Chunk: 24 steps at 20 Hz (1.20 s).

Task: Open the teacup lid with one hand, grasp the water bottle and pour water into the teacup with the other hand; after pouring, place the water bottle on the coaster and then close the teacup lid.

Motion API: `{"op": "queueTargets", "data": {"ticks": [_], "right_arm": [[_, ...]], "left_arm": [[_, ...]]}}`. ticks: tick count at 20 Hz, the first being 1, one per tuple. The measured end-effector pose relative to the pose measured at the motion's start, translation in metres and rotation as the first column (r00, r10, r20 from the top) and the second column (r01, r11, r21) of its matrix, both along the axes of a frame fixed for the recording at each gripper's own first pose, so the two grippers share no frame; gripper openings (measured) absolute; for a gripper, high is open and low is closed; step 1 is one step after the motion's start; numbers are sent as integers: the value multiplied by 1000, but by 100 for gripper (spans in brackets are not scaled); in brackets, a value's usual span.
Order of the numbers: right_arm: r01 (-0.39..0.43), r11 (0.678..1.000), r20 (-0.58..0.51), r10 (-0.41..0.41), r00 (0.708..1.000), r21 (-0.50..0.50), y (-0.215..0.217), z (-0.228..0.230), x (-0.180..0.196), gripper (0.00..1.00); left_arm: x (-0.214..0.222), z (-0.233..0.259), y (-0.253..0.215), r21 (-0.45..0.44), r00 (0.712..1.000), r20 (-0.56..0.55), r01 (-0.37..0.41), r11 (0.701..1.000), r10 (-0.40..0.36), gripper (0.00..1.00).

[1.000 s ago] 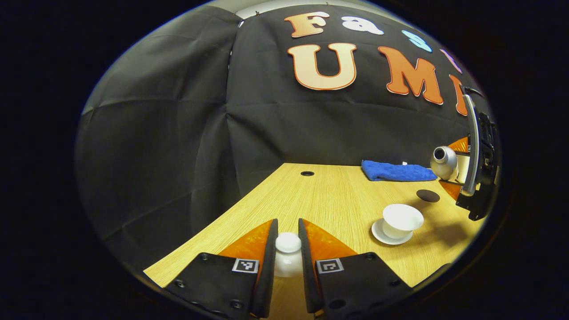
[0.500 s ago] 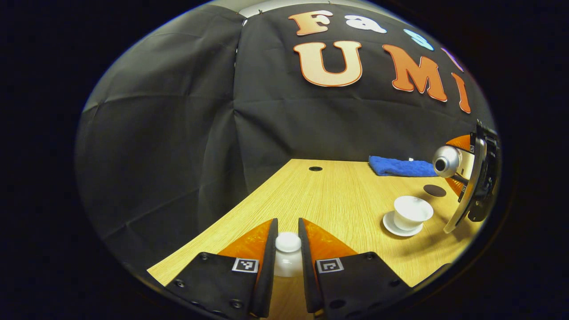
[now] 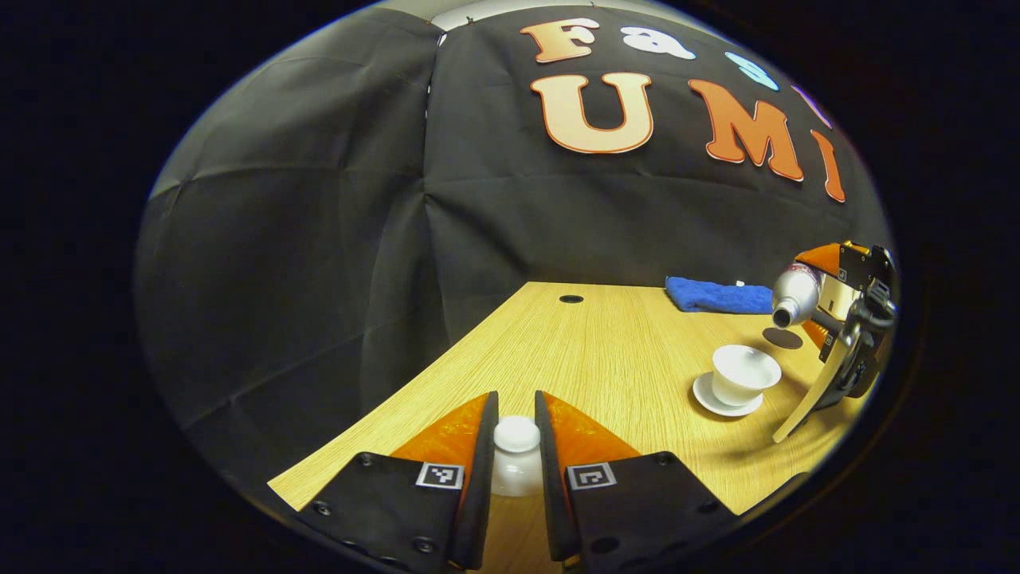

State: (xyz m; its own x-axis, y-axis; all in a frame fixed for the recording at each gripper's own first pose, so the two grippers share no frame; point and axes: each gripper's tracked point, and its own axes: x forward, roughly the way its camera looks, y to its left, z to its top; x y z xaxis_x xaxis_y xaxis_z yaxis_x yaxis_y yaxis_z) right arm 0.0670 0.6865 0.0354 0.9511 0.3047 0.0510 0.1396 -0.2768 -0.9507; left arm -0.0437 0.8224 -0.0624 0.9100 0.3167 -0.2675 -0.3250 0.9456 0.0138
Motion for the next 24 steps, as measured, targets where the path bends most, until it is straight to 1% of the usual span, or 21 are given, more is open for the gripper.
{"op": "queueTargets", "data": {"ticks": [1, 2, 3, 4, 5, 6, 8, 9, 10, 11, 12, 13, 14, 17, 20, 24], "right_arm": [[-1, 1000, -1, 1, 1000, -7, -1, -3, 0, 77], [-1, 1000, 0, 1, 1000, -12, -2, -3, 1, 77], [-4, 1000, 7, 4, 1000, -16, -1, -1, 1, 77], [-6, 1000, 19, 6, 1000, -24, 0, 1, 2, 77], [-9, 999, 34, 10, 999, -34, 1, 5, 2, 77], [-12, 999, 50, 15, 999, -45, 2, 6, 1, 77], [-18, 998, 63, 22, 998, -60, 2, 7, 2, 77], [-22, 997, 70, 27, 997, -69, 3, 6, 2, 77], [-28, 996, 81, 35, 996, -83, 4, 9, 1, 77], [-34, 994, 95, 43, 995, -100, 5, 10, 0, 77], [-40, 993, 97, 52, 994, -114, 6, 11, 0, 77], [-44, 992, 85, 54, 995, -120, 7, 9, 1, 77], [-45, 991, 79, 55, 995, -124, 7, 10, 4, 77], [-54, 986, 86, 68, 994, -158, 9, 12, 4, 77], [-54, 983, 93, 71, 993, -178, 8, 11, 6, 77], [-56, 980, 110, 78, 991, -192, 9, 20, 10, 77]], "left_arm": [[0, 0, -1, -1, 1000, 0, 2, 1000, -2, 29], [-1, 0, -1, 0, 1000, 0, 3, 1000, -3, 29], [-1, 0, 0, 0, 1000, 1, 3, 1000, -3, 33], [-2, 0, 0, 1, 1000, 1, 2, 1000, -2, 33], [-1, 0, 1, 2, 1000, 0, 1, 1000, -1, 29], [-1, 0, 0, 1, 1000, -1, 1, 1000, -1, 34], [-2, -1, 0, -2, 1000, -4, 1, 1000, -1, 33], [-2, -2, 1, -1, 1000, -4, -2, 1000, 2, 29], [-2, -2, 1, -3, 1000, -4, -3, 1000, 3, 33], [-3, -3, 2, -2, 1000, -5, -4, 1000, 4, 29], [-3, -3, 2, -4, 1000, -5, -3, 1000, 3, 33], [-3, -3, 2, -5, 1000, -6, -3, 1000, 3, 29], [-3, -3, 2, -7, 1000, -7, -1, 1000, 1, 33], [-4, -2, 3, -5, 1000, -5, -2, 1000, 2, 33], [-3, -1, 5, -2, 1000, -6, 0, 1000, 0, 33], [-1, 0, 3, -2, 1000, -5, 5, 1000, -5, 33]]}}
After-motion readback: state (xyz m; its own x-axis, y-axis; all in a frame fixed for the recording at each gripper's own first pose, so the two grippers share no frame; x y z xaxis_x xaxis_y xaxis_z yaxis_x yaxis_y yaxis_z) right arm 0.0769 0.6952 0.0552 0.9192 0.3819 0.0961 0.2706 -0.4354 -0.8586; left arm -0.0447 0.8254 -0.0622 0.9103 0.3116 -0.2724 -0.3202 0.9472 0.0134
